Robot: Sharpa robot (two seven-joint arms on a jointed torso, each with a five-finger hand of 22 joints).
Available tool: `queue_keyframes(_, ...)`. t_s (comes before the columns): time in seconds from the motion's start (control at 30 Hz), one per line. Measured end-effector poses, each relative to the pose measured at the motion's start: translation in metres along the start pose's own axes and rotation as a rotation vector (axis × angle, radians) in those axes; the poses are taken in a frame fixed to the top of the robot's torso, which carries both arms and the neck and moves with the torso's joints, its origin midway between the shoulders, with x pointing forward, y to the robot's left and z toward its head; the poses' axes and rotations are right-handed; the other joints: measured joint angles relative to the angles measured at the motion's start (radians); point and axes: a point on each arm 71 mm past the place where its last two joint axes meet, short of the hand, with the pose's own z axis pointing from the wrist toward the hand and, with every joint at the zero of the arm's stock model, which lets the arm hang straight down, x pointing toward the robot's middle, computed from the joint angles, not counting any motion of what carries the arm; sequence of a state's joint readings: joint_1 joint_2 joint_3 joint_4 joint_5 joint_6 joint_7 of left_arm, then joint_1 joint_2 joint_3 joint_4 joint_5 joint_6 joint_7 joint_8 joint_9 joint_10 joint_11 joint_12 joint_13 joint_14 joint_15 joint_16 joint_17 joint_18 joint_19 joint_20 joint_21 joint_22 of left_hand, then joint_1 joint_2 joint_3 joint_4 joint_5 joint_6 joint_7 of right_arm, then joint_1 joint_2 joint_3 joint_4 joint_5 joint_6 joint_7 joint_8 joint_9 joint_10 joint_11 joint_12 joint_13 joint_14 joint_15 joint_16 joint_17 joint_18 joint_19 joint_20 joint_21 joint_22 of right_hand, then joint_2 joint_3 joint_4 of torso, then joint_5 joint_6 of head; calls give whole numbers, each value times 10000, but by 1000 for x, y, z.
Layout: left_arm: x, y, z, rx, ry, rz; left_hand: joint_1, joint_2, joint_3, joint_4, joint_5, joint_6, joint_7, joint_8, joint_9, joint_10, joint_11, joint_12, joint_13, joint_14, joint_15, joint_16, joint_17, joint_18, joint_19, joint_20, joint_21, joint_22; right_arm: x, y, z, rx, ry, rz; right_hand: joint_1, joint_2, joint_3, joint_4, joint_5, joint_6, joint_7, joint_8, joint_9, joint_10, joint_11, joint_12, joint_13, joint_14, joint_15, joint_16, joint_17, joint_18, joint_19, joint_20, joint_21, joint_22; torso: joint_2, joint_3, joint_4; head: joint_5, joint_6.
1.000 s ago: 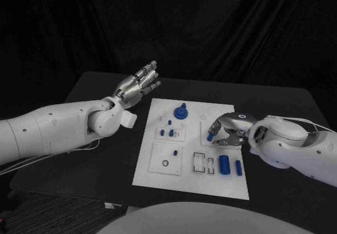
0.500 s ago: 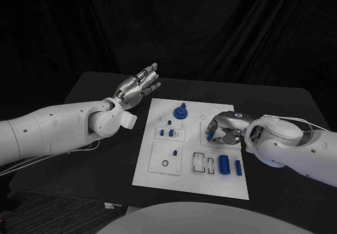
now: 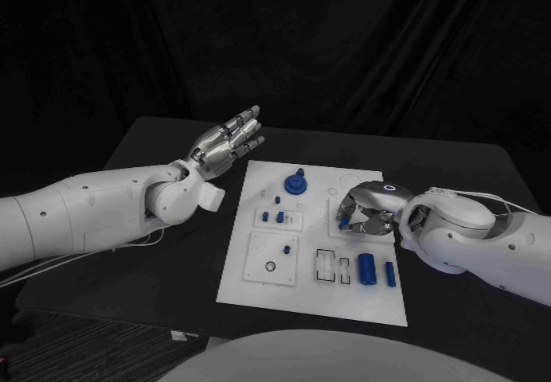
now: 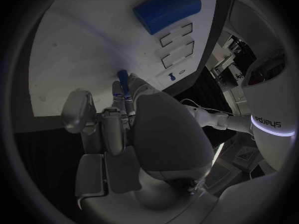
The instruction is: Assemble the parts on the task board
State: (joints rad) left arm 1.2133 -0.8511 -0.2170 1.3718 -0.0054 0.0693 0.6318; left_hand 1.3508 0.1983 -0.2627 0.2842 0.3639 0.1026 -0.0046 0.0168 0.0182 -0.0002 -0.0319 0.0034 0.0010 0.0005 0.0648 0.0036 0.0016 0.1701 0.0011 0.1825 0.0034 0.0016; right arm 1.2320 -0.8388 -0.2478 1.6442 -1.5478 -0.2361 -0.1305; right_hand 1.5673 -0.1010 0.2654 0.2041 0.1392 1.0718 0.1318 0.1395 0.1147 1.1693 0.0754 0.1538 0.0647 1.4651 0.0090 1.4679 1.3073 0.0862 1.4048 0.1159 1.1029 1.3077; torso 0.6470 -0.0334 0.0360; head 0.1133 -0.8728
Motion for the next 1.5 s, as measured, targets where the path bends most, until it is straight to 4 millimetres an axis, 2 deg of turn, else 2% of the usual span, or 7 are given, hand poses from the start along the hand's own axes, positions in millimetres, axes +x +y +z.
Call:
queue_keyframes(0.17, 0, 0, 0, -39, 20, -18, 39, 40, 0, 0, 58, 72, 72, 40, 11, 0, 0, 0, -1, -27, 27, 0, 1, 0, -13, 57, 0, 0, -1, 2, -3, -49, -127, 48, 178, -33, 172, -148, 35, 138, -62, 35, 63, 147, -38, -70, -33, 1, -73, 0, 0, -1, -4, -69, 47, -1, 1, 1, 0, 37, 0)
queue_keyframes(0.27, 0, 1, 0, -65, 32, -28, 79, 0, 27, -27, 100, 84, 84, 41, 14, -2, 69, 0, -1, -1, 69, 0, 0, 0, 0, 70, 0, 0, -6, 5, -5, -122, -289, 43, 225, -13, 264, -235, 101, 178, -31, 35, 77, 229, -28, -110, -37, 1, -73, 0, 0, 0, 31, -104, 90, -1, 0, 0, 0, 62, 0)
queue_keyframes(0.67, 2, 1, 1, -134, 83, -60, 167, 5, 56, -56, 197, 227, 226, 83, 31, -9, 135, 0, 1, -2, 140, 0, -8, 0, -1, 142, 0, 1, -56, 29, -18, -802, -1283, -323, 321, -2, 315, -235, 101, 178, -31, 34, 89, 296, -21, -156, 6, 1, -72, -1, 0, 0, 31, -104, 241, -2, 2, -6, 7, 120, 0)
queue_keyframes(0.83, 3, 2, 2, -141, 116, -70, 167, 4, 55, -56, 197, 227, 227, 83, 31, -9, 135, 0, 2, -2, 140, 0, -7, 0, -1, 141, 0, 2, -63, 48, -21, -1296, -1389, -343, 321, -3, 342, -263, 101, 177, -31, 33, 87, 296, -21, -176, 5, 1, -72, -1, 0, 0, 67, -140, 318, -3, -2, -6, 6, 121, 0)
queue_keyframes(1.07, 3, 3, 3, -137, 102, -61, 166, 5, 55, -56, 197, -115, -116, 82, -5, 0, 250, 0, 3, -1, 140, 0, -6, 0, -1, 141, 0, -2, -48, 83, -10, -2217, -1068, -148, 357, -41, 397, -318, 100, 177, -31, 33, 86, 333, 15, -195, 5, 1, -72, 42, 0, 0, 67, -140, 318, -3, -12, -1, -17, 138, 0)
queue_keyframes(1.3, 4, 4, 4, -125, 131, -71, 166, 5, 83, -28, 197, -42, -42, 82, -5, 1, 250, 0, 5, -2, 140, 0, -4, 0, -1, 141, 0, -7, -17, 111, 11, -2984, -611, -142, 407, -93, 425, -346, 195, 177, -31, -3, 87, 332, 15, -231, -11, 1, -72, 43, 0, 0, 67, -139, 360, -4, -35, -1, -16, 208, 0)
queue_keyframes(1.5, 5, 5, 5, -127, 139, -74, 166, 5, 83, -28, 196, -5, 68, 82, -5, 1, 250, 0, 6, -2, 140, 0, -2, -1, -2, 141, 0, -7, 1, 130, 23, -3573, -483, -425, 433, -121, 478, -400, 195, 177, -32, -3, 86, 369, 51, -265, -20, 1, -72, 43, 0, 1, 68, -139, 360, -3, -35, 6, 20, 270, 0)
